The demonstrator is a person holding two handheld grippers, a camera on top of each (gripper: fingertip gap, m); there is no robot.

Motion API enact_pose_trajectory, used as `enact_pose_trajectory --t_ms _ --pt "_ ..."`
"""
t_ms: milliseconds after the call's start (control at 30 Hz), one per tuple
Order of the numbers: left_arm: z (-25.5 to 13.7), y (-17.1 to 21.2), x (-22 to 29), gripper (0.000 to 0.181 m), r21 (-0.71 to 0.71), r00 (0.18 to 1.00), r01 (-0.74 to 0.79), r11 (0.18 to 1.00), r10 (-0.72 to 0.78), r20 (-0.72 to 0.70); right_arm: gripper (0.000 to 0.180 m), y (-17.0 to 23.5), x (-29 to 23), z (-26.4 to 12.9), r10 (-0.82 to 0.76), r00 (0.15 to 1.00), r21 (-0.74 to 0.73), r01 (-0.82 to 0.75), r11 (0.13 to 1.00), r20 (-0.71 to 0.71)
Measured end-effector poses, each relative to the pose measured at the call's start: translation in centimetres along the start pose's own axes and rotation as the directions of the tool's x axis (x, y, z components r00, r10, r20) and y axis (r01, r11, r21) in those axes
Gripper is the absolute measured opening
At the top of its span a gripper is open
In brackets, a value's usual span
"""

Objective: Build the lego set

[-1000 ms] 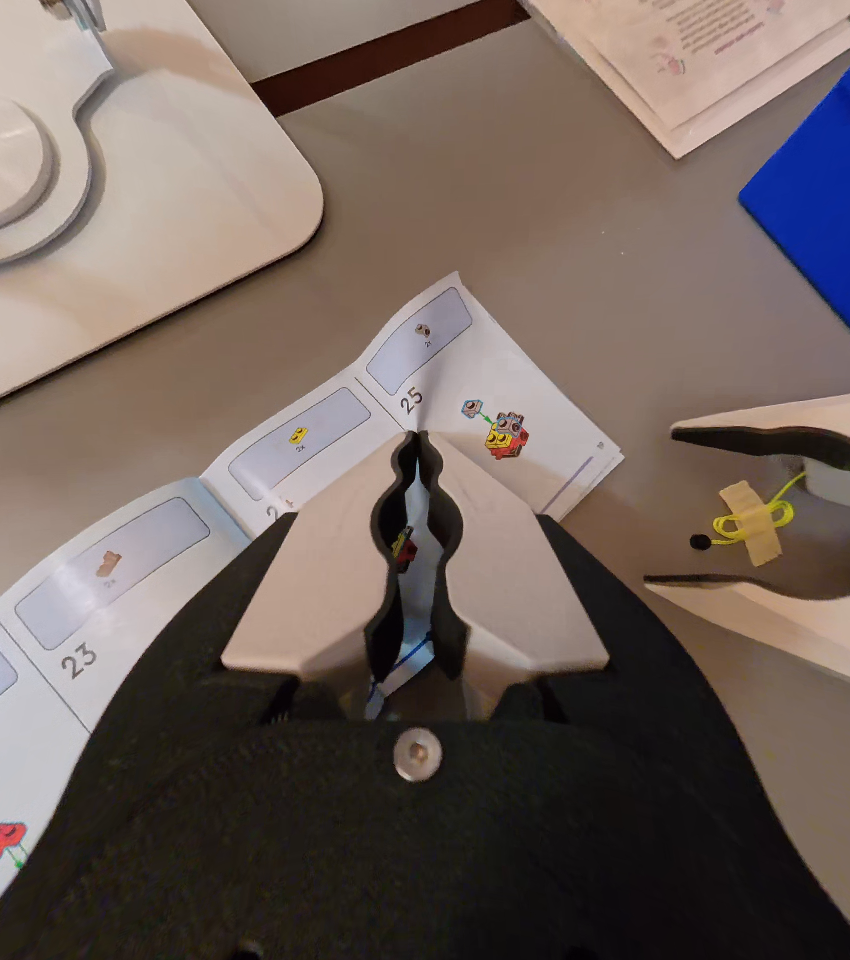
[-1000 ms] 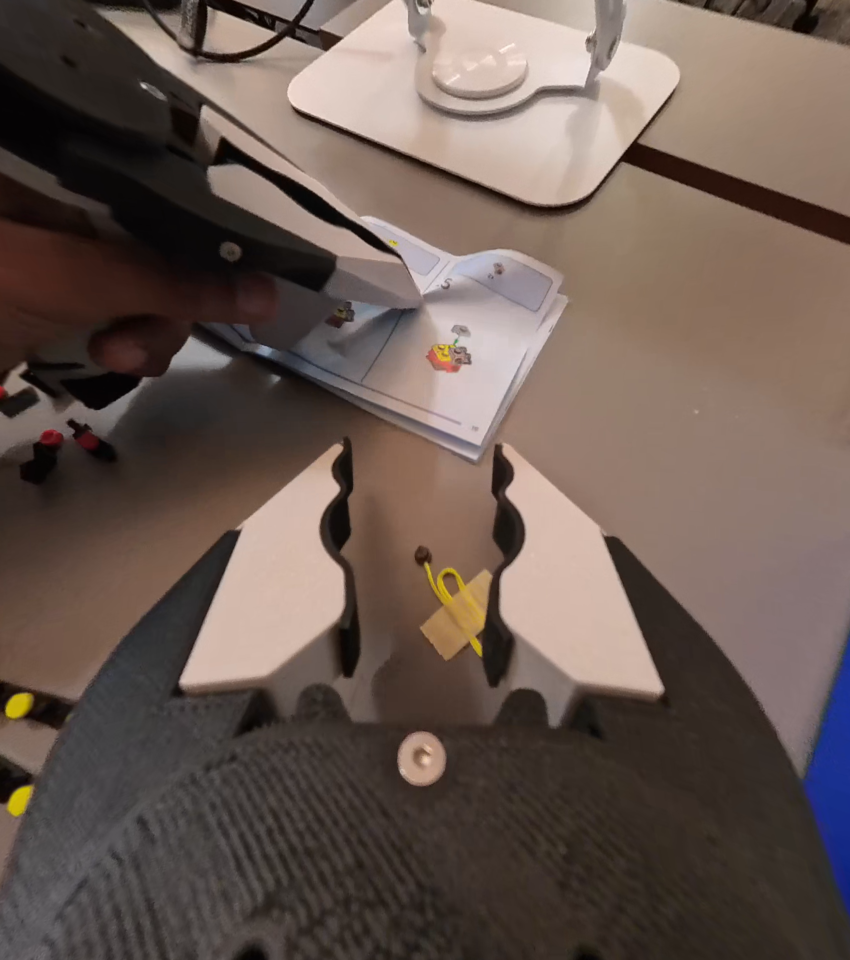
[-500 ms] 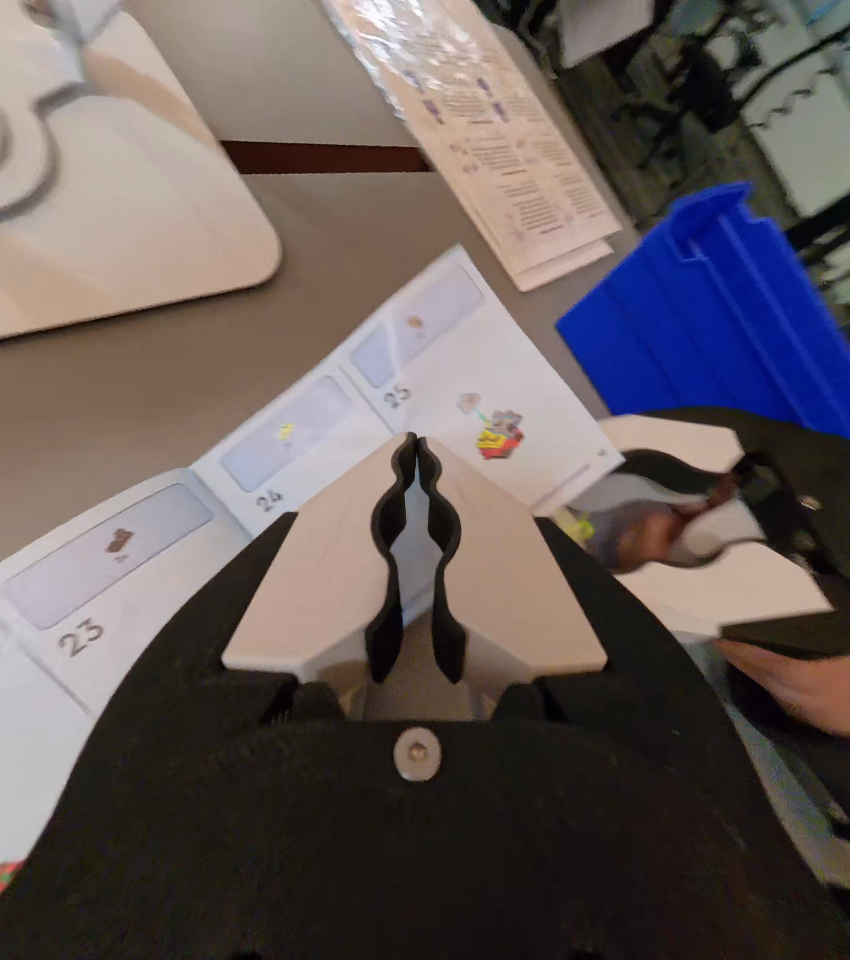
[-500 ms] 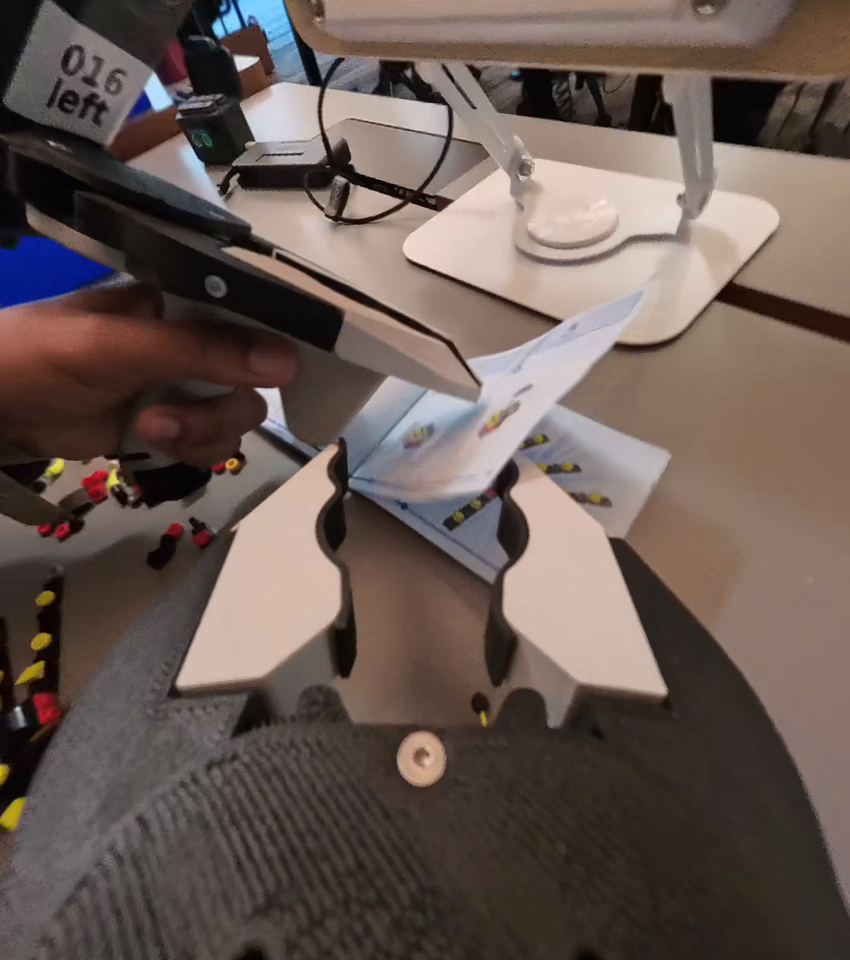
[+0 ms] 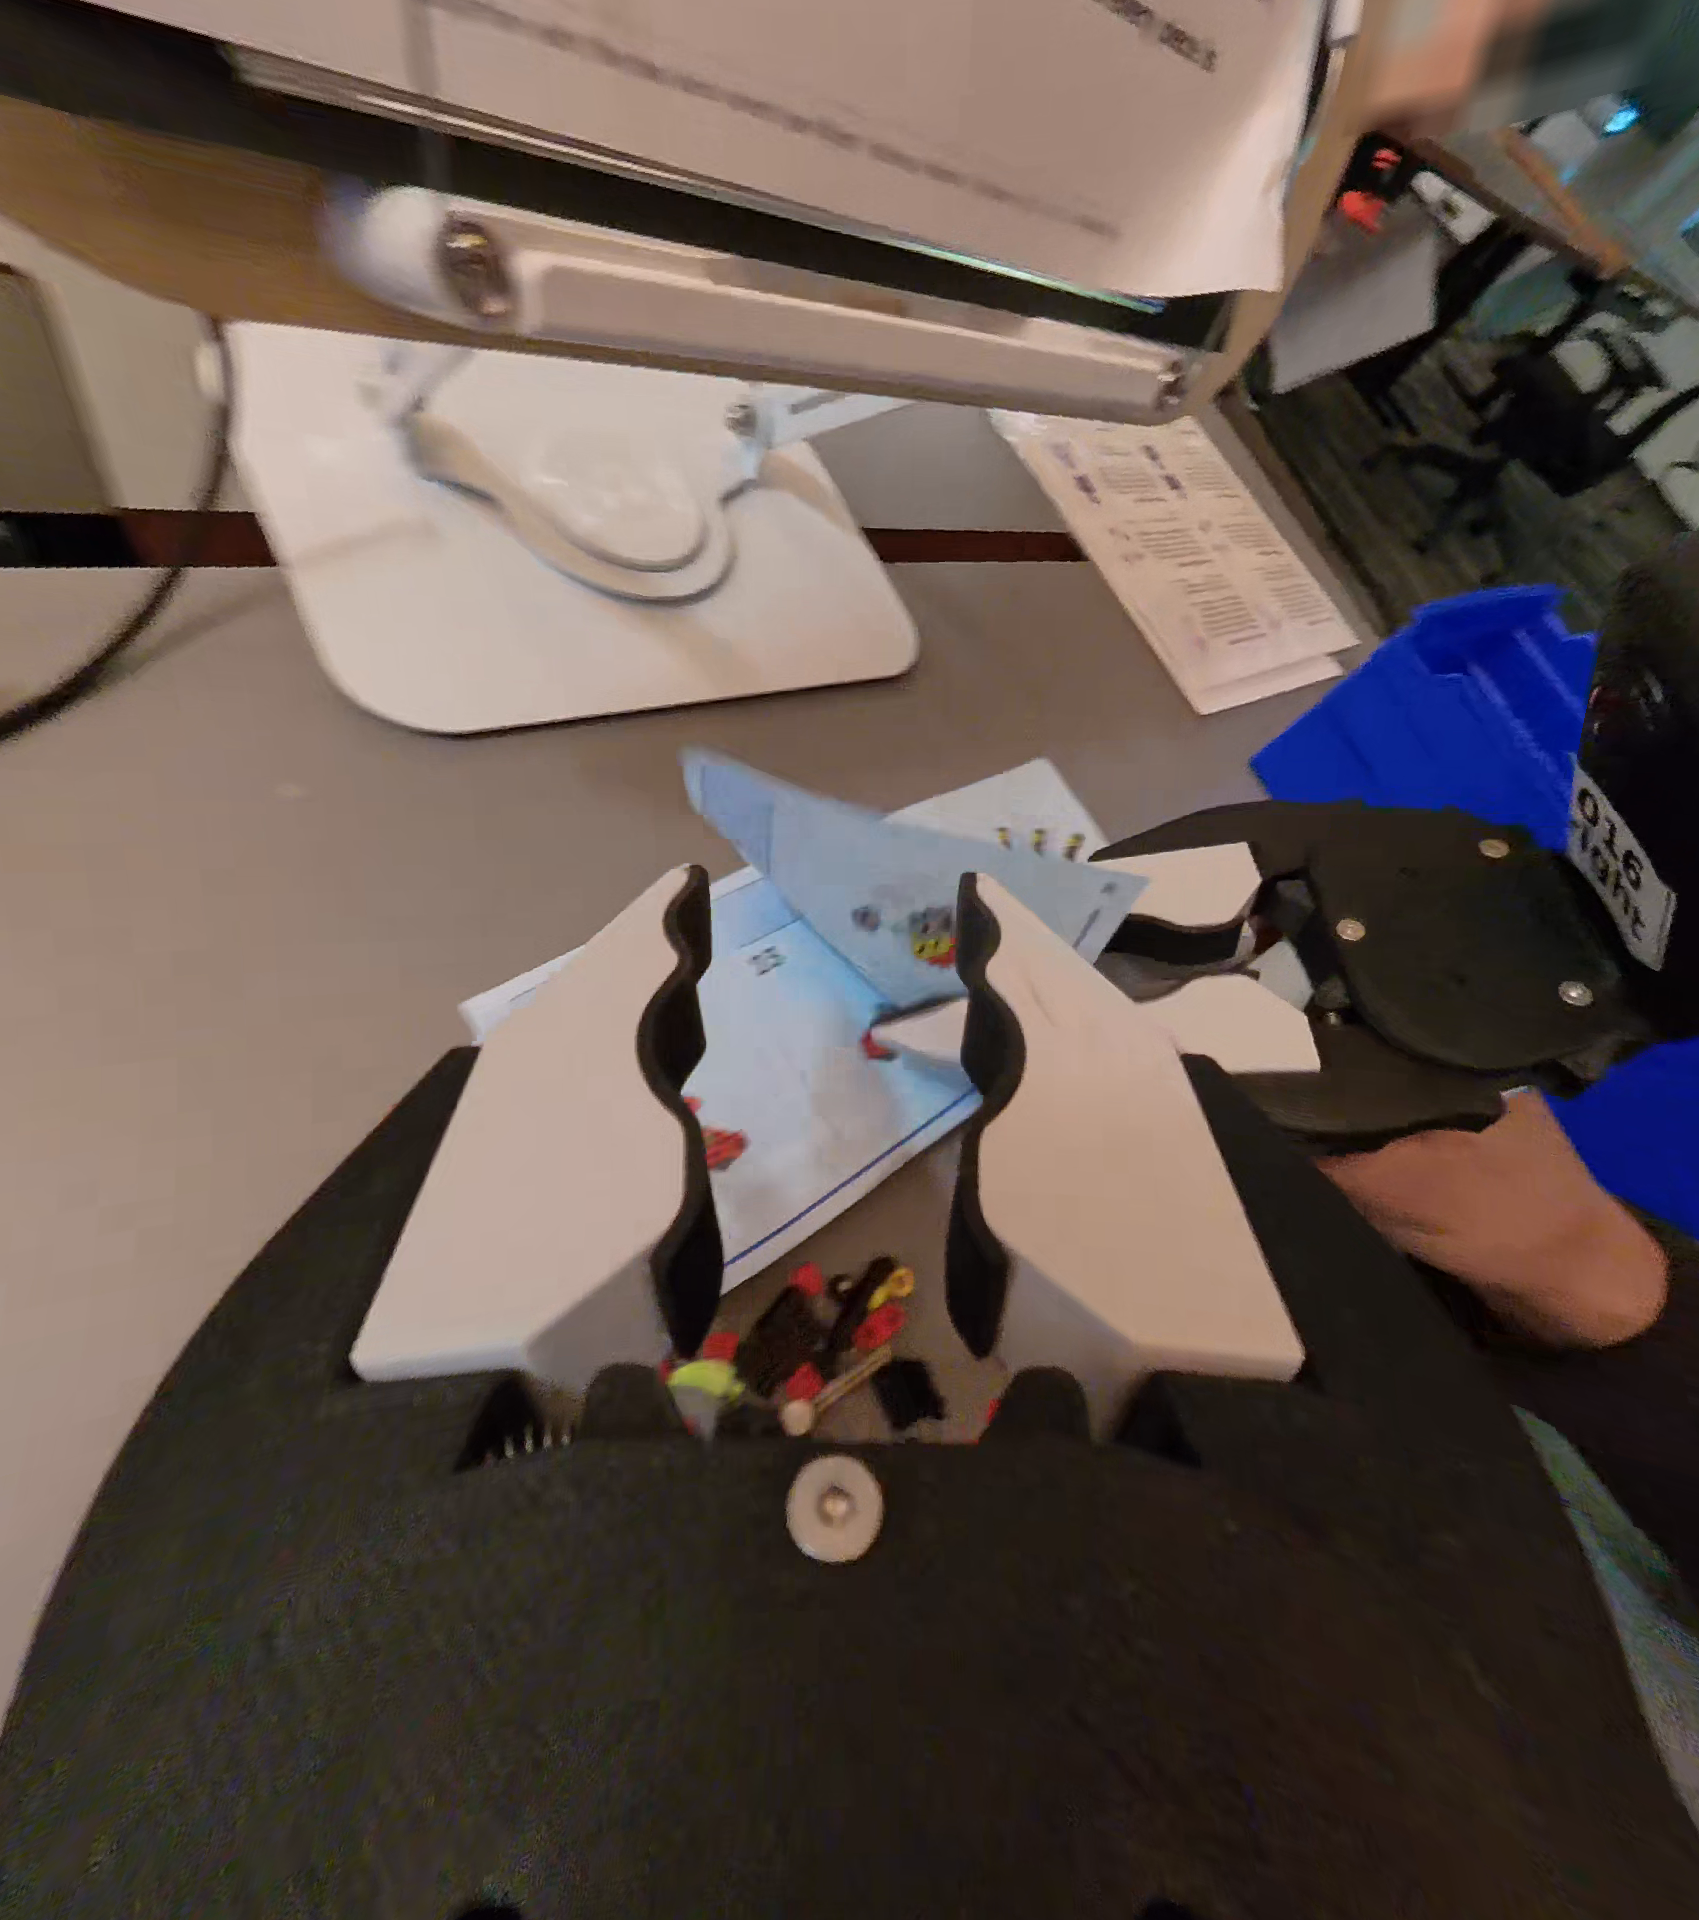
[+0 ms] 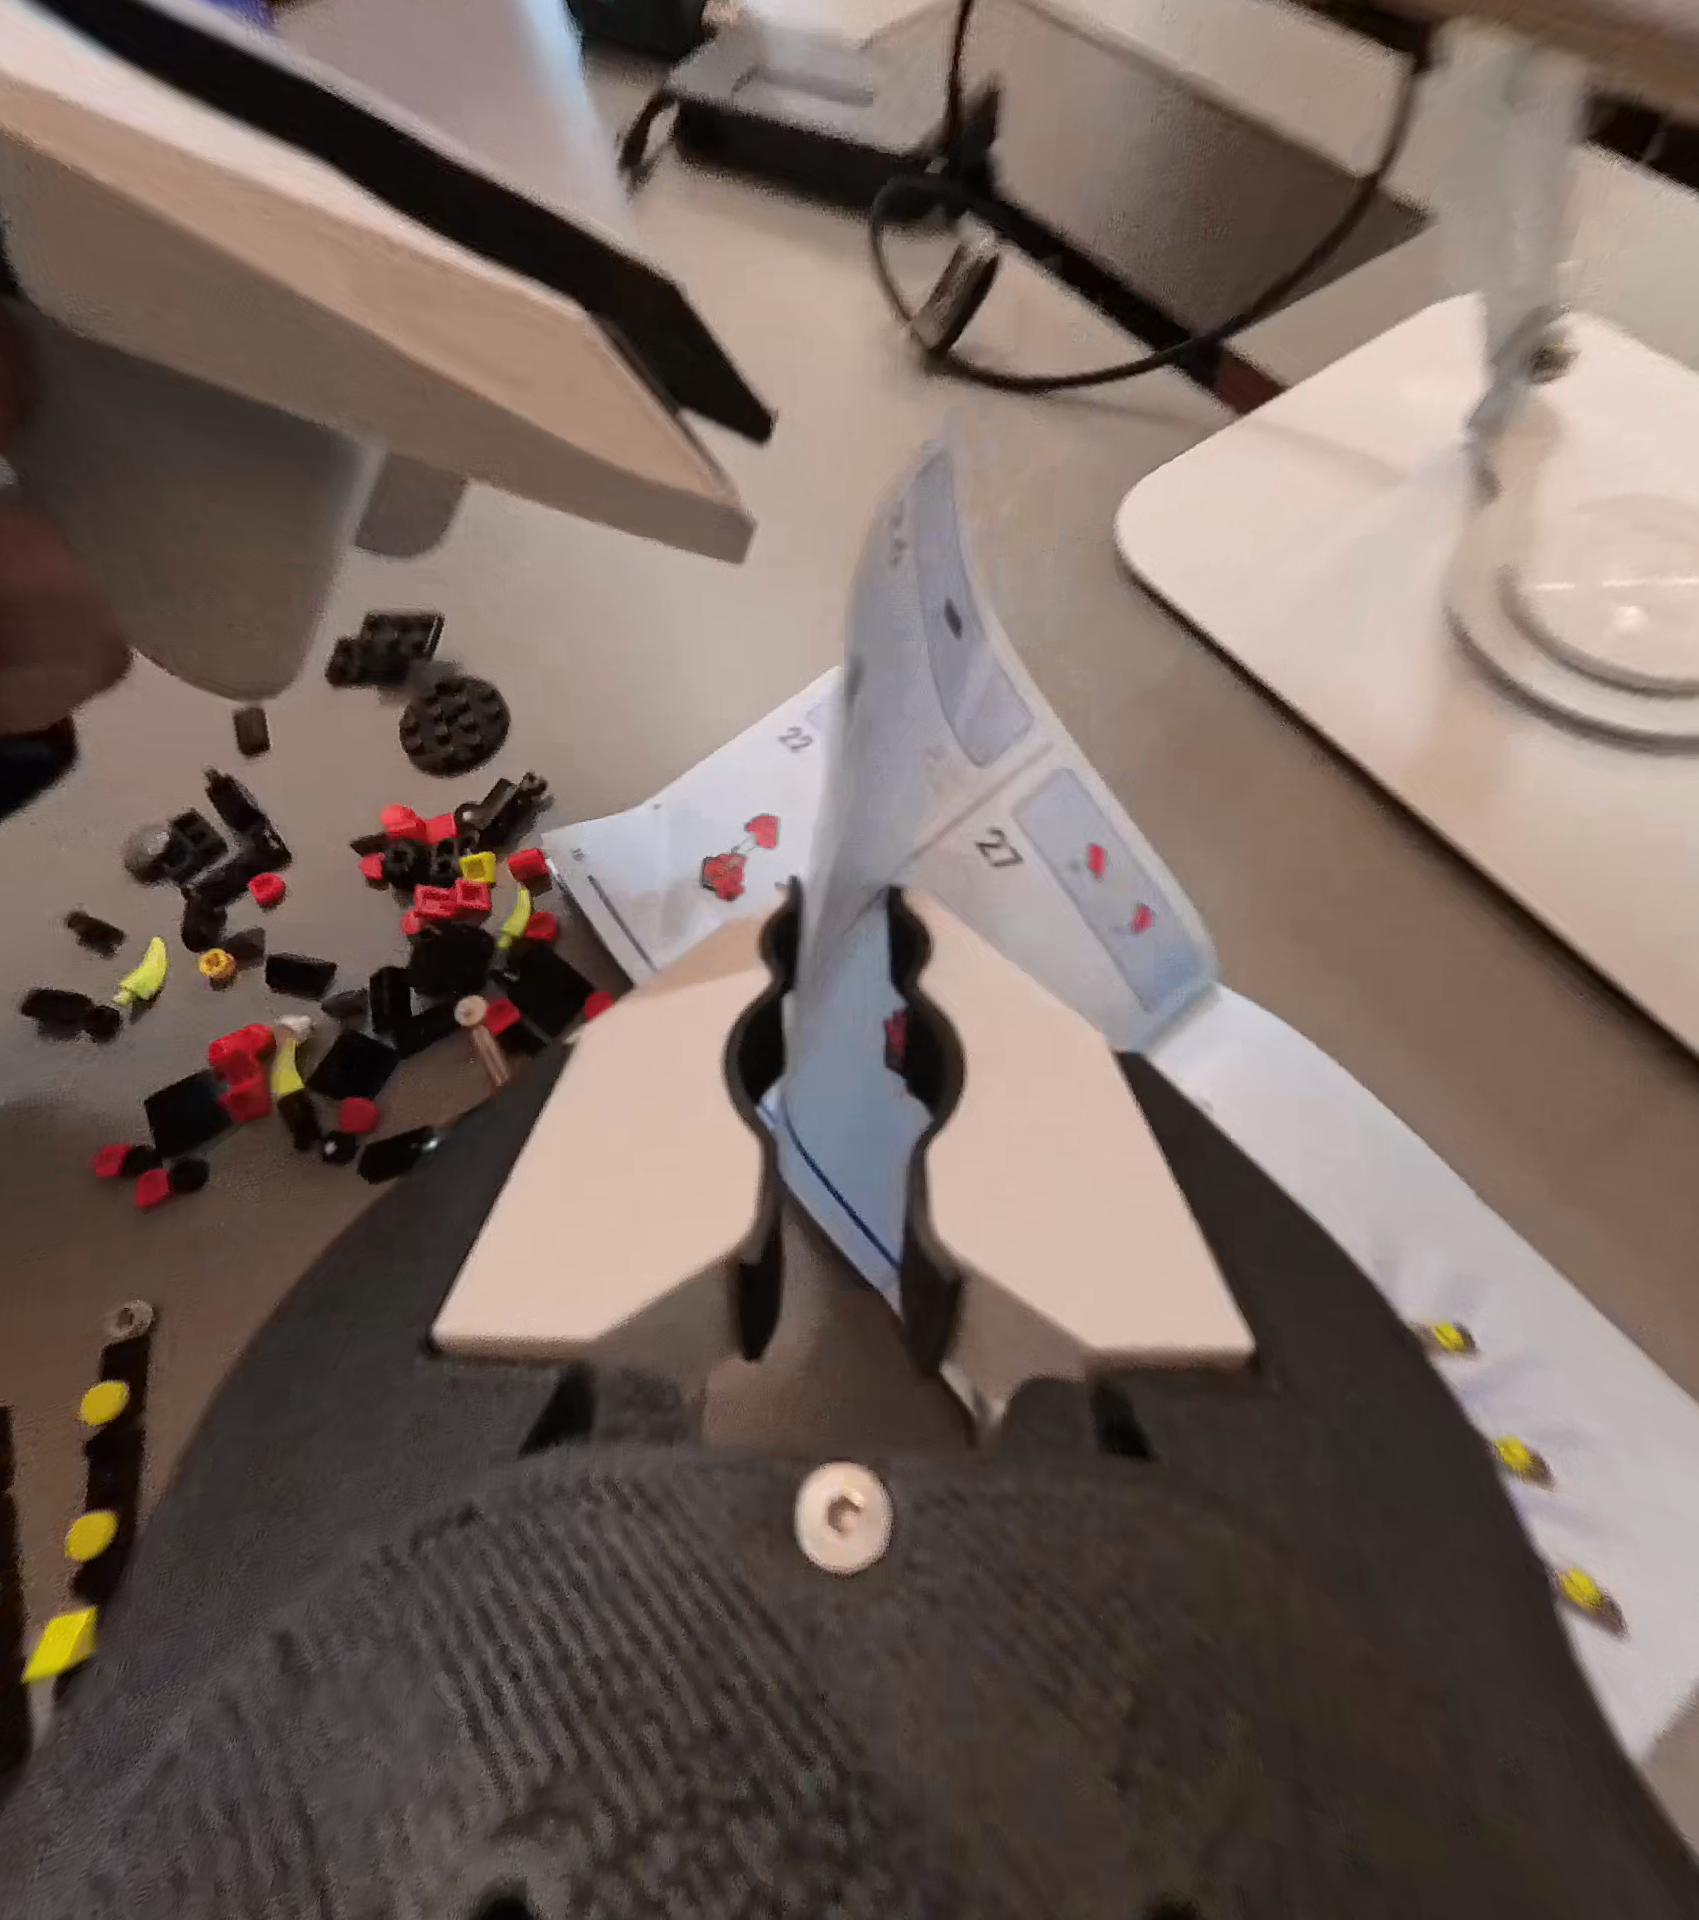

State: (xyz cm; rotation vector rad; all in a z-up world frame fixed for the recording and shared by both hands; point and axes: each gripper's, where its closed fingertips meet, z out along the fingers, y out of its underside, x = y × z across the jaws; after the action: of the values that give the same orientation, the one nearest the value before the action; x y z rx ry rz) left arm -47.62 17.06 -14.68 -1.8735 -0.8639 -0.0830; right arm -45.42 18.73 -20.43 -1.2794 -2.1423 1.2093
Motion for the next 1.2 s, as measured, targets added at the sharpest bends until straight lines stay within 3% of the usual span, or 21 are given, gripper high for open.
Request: enact_pose_trajectory --t_ms 67,133,467,533,700,767,800,1000,1200 --pt "-0.6 0.6 -1.3 0.046 0.015 0.998 -0.018 1.0 0.017 0.063 0.036 0.7 -0.9 1.8 -0.061 0.998 -0.08 0.061 0.995 0.0" --pt "-0.8 1.6 -1.7 0.046 -0.001 0.997 -0.023 1.0 0.023 0.077 0.041 1.3 -1.8 2.9 -0.109 0.994 -0.13 0.109 0.986 0.012" --pt "-0.4 3.1 -4.0 0.04 0.013 0.997 0.064 0.998 -0.065 0.045 0.071 0.9 -4.3 -0.6 0.003 0.983 -0.024 0.002 1.0 0.182" --pt "-0.3 3.7 -4.4 0.039 -0.016 0.997 0.057 0.998 -0.056 0.057 0.069 1.3 -3.4 -1.5 0.006 0.989 -0.027 -0.002 1.0 0.15" --pt "-0.1 4.0 -4.9 0.027 -0.038 0.997 0.019 0.999 -0.016 0.077 0.044 3.1 2.1 -3.2 0.052 0.998 -0.053 -0.053 0.997 -0.025" --pt "0.3 4.3 -4.4 0.003 -0.06 0.999 -0.002 0.998 0.005 0.049 0.037 3.5 2.8 -3.1 0.071 0.997 -0.066 -0.072 0.995 -0.01" --pt "0.5 4.6 -4.1 0.0 -0.076 0.999 -0.013 0.997 0.016 0.037 0.037 3.6 2.7 -2.8 0.074 0.997 -0.071 -0.073 0.995 0.006" --pt "1.5 6.0 -3.9 0.0 -0.15 0.992 -0.093 0.984 0.105 0.075 0.025 4.6 2.2 -0.5 -0.022 1.0 -0.164 0.024 0.986 0.01" --pt "1.4 6.0 -4.8 0.0 -0.15 0.994 -0.061 0.987 0.074 0.081 0.024 4.5 2.5 0.2 -0.045 0.999 -0.179 0.045 0.983 0.003"
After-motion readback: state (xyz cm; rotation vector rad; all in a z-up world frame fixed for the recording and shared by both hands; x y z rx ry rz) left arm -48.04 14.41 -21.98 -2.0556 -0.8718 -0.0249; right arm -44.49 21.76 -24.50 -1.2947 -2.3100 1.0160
